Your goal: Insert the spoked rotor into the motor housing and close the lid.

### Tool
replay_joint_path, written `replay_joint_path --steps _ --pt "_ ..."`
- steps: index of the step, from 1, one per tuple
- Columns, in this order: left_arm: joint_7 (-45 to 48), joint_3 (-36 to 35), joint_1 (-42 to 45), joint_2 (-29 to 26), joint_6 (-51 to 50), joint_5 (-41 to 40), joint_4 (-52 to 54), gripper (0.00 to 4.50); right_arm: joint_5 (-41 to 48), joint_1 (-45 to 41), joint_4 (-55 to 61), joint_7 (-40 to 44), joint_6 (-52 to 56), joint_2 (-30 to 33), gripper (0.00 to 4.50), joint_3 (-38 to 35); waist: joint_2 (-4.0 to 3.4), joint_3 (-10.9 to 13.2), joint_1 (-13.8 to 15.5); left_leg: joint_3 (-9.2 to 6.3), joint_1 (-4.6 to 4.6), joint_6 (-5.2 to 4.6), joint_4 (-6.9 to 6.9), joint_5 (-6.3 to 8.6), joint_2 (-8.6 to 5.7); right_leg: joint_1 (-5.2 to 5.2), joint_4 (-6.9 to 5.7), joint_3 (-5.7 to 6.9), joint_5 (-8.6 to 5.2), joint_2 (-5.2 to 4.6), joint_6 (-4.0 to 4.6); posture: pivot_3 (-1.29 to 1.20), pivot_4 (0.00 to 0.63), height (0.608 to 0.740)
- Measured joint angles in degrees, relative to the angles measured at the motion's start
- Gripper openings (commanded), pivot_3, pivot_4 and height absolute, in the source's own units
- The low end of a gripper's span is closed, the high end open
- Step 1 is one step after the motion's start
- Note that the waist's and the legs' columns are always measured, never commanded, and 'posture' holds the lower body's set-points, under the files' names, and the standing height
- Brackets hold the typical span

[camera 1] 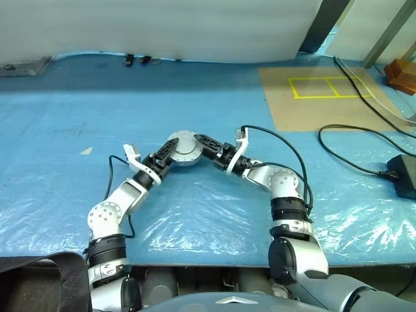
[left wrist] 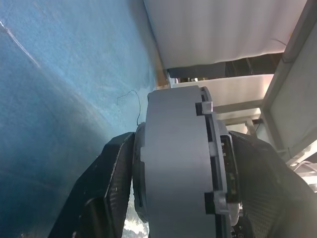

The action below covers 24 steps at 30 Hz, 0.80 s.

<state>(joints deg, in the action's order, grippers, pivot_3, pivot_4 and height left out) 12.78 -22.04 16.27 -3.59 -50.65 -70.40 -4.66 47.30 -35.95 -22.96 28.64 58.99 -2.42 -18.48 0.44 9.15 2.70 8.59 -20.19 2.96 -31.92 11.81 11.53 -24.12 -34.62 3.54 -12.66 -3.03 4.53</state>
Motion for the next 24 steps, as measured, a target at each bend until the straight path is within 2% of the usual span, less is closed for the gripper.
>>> replay_joint_path --steps 11,14,16,17,24 --pt "2.71 1.43 -0.85 -1.63 0.1 4.05 0.14 2.9 -2.37 1.08 1.3 1.55 3.08 2.77 3.46 5.53 -0.05 0.09 0.03 0.0 0.01 0.0 -0.01 0.0 -0.02 0.0 0.0 0.0 0.0 -0.01 0.0 0.0 0.15 0.74" --pt "2.72 1.42 -0.82 -0.76 0.94 4.39 0.01 2.9 -2.42 1.05 1.36 2.36 4.22 4.04 2.88 6.74 -0.04 0.1 0.06 0.0 -0.02 0.0 -0.01 0.0 -0.02 0.0 0.0 0.0 0.0 -0.01 0.0 0.0 0.15 0.74" --pt "2.98 1.12 -0.97 -0.1 1.64 4.33 -0.08 2.9 -2.39 0.62 1.33 3.49 4.43 4.59 2.22 6.68 -0.04 0.11 -0.02 0.0 -0.04 0.0 -0.01 0.0 -0.02 0.0 -0.01 0.0 0.01 -0.01 0.0 0.0 0.15 0.74" --pt "3.35 0.97 -1.05 0.31 2.1 4.07 -0.1 2.9 -2.07 0.27 1.28 4.27 4.68 4.73 2.08 6.18 -0.02 0.13 -0.05 0.0 -0.06 0.0 -0.01 0.0 -0.02 0.0 -0.02 0.0 0.0 0.0 0.0 0.0 0.15 0.74" --pt "3.94 0.75 -1.04 1.16 3.33 3.36 0.25 2.9 -2.03 -1.3 0.9 4.87 6.03 4.59 1.98 4.56 -0.03 0.14 0.09 0.0 -0.03 0.0 -0.04 0.0 -0.02 0.01 -0.02 0.0 -0.08 -0.01 0.14 0.0 0.15 0.74"
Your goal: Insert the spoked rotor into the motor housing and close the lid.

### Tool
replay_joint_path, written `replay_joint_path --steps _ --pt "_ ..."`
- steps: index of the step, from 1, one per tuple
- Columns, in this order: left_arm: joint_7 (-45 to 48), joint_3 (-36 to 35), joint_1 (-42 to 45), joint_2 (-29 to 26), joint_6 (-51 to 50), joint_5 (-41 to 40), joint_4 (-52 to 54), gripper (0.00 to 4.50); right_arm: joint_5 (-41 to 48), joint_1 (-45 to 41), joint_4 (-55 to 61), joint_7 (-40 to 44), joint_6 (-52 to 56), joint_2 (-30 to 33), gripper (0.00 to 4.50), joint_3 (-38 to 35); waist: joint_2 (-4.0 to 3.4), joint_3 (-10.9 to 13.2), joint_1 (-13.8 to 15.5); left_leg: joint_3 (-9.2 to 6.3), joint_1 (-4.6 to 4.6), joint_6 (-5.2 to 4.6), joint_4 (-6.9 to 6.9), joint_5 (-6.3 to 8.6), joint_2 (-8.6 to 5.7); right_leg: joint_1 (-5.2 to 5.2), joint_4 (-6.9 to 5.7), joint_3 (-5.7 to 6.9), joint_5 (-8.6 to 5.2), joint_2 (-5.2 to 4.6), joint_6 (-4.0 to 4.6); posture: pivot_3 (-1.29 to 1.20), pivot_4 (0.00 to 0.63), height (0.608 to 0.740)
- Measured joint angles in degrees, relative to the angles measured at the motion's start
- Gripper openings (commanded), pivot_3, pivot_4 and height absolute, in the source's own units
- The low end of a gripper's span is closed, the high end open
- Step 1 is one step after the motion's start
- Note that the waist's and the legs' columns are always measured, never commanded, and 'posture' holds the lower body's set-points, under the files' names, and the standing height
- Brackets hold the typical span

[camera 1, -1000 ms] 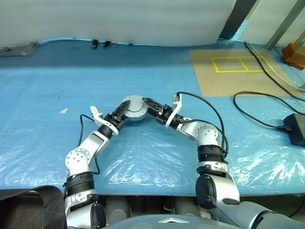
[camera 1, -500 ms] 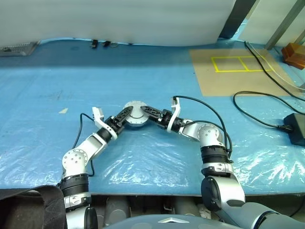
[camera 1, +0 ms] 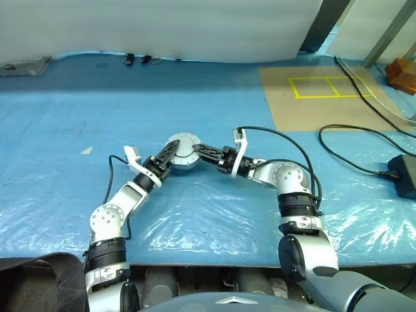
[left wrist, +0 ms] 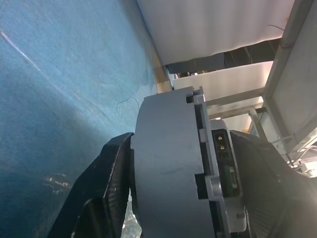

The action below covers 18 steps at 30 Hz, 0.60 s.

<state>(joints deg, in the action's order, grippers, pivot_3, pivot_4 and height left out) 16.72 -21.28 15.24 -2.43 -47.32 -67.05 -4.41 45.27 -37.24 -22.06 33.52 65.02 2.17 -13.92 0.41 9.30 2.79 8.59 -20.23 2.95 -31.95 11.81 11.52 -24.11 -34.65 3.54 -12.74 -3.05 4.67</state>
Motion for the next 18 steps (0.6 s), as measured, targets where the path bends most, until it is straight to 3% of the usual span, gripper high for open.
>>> replay_joint_path --steps 6,18 --pt "-0.23 -0.39 0.14 -0.15 -0.23 -1.11 -0.02 2.9 0.06 -0.02 0.0 -0.94 0.54 -1.26 1.96 -1.58 0.0 0.01 -0.12 0.0 0.0 0.0 0.0 0.0 0.01 0.0 -0.02 0.0 -0.01 0.01 0.02 0.0 0.15 0.74" --pt "4.91 1.73 -0.65 -6.65 -3.69 0.34 0.8 2.9 0.37 -0.02 0.0 -1.44 1.93 -2.12 1.96 -2.52 -0.02 0.02 -0.11 0.0 0.06 0.0 0.0 0.0 0.02 0.0 -0.03 0.0 0.01 0.01 0.0 0.0 0.15 0.74"
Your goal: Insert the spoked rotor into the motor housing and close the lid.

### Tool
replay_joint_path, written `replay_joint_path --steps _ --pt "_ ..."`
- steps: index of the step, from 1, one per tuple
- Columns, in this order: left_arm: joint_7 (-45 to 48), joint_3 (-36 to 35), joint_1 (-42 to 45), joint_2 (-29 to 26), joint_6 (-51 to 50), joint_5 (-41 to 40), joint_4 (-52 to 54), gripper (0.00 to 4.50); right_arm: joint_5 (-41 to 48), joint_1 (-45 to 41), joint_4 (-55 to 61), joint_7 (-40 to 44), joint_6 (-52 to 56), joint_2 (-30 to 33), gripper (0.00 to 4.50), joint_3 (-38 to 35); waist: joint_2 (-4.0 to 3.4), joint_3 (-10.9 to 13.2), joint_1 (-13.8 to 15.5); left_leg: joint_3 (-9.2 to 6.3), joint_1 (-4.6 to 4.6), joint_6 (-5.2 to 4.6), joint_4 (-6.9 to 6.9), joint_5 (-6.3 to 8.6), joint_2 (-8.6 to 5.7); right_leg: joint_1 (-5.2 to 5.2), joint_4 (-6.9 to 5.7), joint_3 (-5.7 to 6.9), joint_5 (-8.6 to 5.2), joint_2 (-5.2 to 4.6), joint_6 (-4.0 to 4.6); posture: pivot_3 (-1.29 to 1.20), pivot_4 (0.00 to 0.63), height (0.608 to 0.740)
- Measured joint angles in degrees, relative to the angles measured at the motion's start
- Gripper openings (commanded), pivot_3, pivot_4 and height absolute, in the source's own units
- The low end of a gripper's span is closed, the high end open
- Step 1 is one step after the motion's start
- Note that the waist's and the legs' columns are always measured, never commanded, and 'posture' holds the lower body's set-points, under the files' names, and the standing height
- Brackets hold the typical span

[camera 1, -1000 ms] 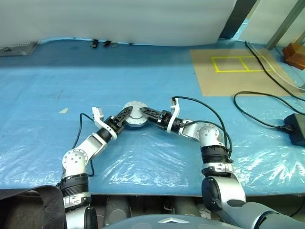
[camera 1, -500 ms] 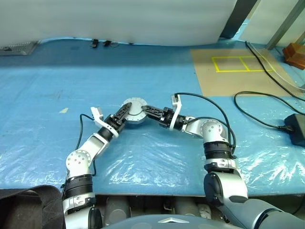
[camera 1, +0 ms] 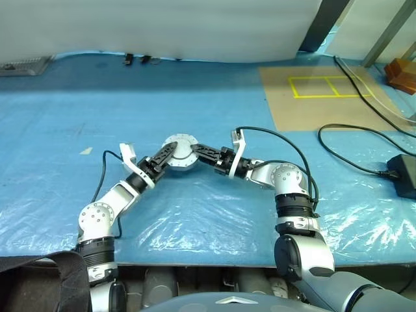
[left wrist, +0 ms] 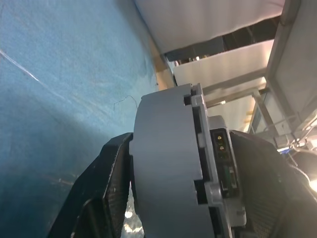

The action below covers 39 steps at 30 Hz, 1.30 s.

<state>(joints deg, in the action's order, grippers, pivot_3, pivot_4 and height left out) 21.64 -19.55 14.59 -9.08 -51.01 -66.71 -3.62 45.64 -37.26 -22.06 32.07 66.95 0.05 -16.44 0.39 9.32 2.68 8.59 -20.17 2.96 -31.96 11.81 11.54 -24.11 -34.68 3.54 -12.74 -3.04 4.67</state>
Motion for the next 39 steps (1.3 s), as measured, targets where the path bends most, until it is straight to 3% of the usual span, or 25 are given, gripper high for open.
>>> replay_joint_path --steps 8,13,14,25,30,39 --pt "4.44 2.87 -0.53 -3.15 -5.29 1.48 0.36 2.9 -0.46 -0.03 0.33 -1.94 -1.66 0.6 1.96 -2.17 -0.02 0.01 0.23 0.0 0.02 0.0 -0.07 0.0 0.01 0.0 -0.06 0.0 -0.02 -0.01 0.03 0.0 0.15 0.74" --pt "5.92 6.31 -0.09 -3.49 -6.72 4.51 0.05 4.37 -0.45 -0.85 0.37 -2.04 -1.82 -0.59 1.96 -1.55 -0.1 0.06 0.01 0.0 0.01 0.0 -0.07 0.0 0.0 0.0 -0.05 -0.01 -0.03 -0.02 0.05 0.0 0.15 0.74" --pt "6.02 6.98 -0.08 -3.07 -6.86 5.06 0.03 4.47 -0.46 -1.06 0.37 -2.05 -1.72 -0.63 1.96 -1.24 -0.1 0.06 0.06 0.0 0.01 0.0 -0.08 0.0 0.0 0.0 -0.05 -0.01 -0.03 -0.02 0.06 0.0 0.15 0.74" --pt "5.81 7.18 0.36 -0.25 -5.59 7.73 -0.33 4.47 -0.46 -1.13 0.37 -2.22 -2.59 -0.64 1.96 -1.16 -0.12 0.07 0.07 0.0 -0.02 0.0 -0.09 0.0 0.0 0.0 -0.06 -0.01 -0.03 -0.02 0.06 0.0 0.15 0.74" --pt "4.97 4.5 0.96 3.15 -4.52 6.44 -1.36 3.67 -0.47 -1.25 0.37 -2.48 -3.23 -0.65 1.96 -1.23 -0.11 0.08 0.05 0.0 -0.04 0.0 -0.1 0.0 0.0 0.0 -0.06 -0.01 -0.03 -0.01 0.07 0.0 0.15 0.74" --pt "2.83 1.44 1.26 5.91 -3.51 4.39 -1.35 3.67 -0.39 -1.99 0.37 -2.5 -3.21 -0.85 1.96 -1.67 -0.11 0.09 0.07 0.0 -0.06 0.0 -0.11 0.0 -0.01 0.0 -0.04 -0.01 -0.03 -0.02 0.07 0.0 0.15 0.74"
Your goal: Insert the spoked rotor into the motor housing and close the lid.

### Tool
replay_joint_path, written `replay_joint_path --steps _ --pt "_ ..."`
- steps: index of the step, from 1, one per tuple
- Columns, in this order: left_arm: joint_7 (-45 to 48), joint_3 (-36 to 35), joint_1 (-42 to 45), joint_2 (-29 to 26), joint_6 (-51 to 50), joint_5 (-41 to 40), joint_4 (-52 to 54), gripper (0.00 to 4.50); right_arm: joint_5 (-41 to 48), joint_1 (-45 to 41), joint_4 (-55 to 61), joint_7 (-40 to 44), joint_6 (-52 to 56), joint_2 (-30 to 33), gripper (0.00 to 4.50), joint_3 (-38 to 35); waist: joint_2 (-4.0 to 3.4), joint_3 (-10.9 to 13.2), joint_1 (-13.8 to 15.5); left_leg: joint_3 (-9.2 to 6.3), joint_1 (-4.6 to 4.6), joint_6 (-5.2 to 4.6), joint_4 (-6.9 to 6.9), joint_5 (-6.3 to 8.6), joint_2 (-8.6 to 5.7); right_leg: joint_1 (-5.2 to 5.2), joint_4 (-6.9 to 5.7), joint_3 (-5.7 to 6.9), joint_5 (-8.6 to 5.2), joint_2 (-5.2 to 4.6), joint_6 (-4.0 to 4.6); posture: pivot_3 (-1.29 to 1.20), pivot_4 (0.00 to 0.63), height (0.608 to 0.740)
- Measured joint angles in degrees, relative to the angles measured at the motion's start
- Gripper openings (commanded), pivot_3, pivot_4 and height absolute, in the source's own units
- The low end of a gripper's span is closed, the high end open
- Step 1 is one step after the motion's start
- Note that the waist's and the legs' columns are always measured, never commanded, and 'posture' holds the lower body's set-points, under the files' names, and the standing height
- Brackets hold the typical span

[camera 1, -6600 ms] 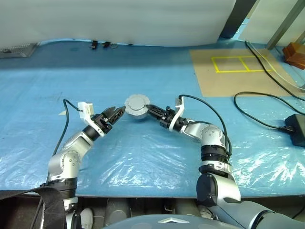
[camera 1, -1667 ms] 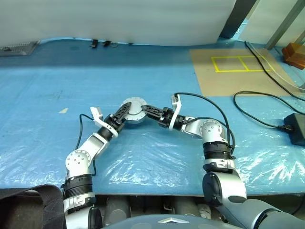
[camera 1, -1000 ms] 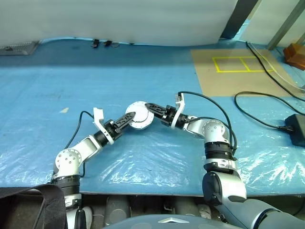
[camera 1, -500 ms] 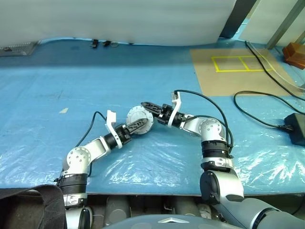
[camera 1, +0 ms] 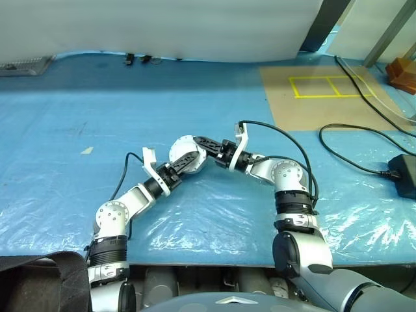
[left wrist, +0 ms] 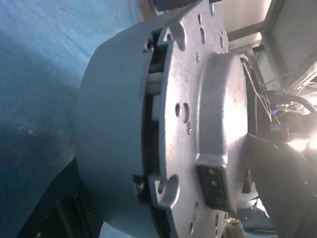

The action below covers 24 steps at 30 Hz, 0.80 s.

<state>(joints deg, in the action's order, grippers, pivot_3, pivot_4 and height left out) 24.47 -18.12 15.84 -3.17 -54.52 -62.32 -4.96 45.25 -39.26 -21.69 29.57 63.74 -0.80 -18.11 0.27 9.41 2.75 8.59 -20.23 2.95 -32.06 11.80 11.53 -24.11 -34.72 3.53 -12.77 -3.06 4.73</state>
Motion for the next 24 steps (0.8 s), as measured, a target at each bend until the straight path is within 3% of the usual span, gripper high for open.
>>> replay_joint_path --steps 16,19,24 --pt "0.11 1.39 1.31 0.41 4.89 2.63 1.31 3.67 2.61 -0.91 -1.0 -2.2 -0.85 -1.84 1.96 -3.96 -0.02 0.02 -0.05 0.0 0.02 0.0 0.0 0.0 0.02 0.0 0.0 0.0 0.0 0.01 0.0 0.0 0.15 0.74" --pt "0.23 1.45 1.31 0.36 5.42 3.08 1.31 3.67 2.6 -0.91 -0.99 -2.14 -1.9 -2.07 2.57 -3.67 -0.02 0.03 -0.09 0.0 0.01 0.0 0.01 0.0 0.02 0.0 0.0 0.0 0.0 0.01 -0.01 0.0 0.15 0.74" --pt "0.24 1.98 1.26 -0.39 6.04 5.04 1.29 3.67 2.44 -0.92 -1.0 -2.06 -4.01 -2.17 4.27 -3.32 -0.03 0.04 -0.01 0.0 0.02 0.0 -0.01 0.0 0.01 0.0 0.01 0.0 0.0 0.0 -0.01 0.0 0.15 0.74"
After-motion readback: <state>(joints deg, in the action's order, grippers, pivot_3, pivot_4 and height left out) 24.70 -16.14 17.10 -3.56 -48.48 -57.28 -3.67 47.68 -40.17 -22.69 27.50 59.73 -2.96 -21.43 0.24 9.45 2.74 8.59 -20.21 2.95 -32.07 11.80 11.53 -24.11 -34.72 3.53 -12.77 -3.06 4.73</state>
